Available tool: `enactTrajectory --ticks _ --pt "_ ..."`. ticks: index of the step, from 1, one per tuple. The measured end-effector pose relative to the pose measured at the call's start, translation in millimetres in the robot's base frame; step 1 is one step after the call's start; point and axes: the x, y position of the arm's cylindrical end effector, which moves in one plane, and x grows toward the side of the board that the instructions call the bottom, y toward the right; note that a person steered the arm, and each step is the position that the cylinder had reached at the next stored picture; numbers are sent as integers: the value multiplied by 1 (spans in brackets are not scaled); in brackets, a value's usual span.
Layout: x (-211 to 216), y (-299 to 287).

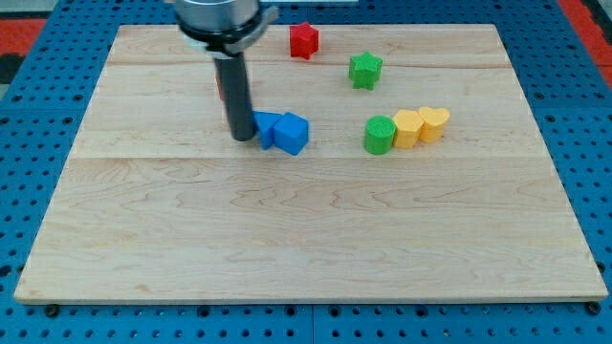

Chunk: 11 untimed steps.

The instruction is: Place the blue triangle above the yellow hexagon

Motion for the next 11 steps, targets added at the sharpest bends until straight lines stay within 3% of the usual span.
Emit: enactTrajectory --ticks 3,5,7,9,11 --pt "-4 107" --pt "-15 58" --pt "-63 130" --pt "-66 170" --pt "-165 215"
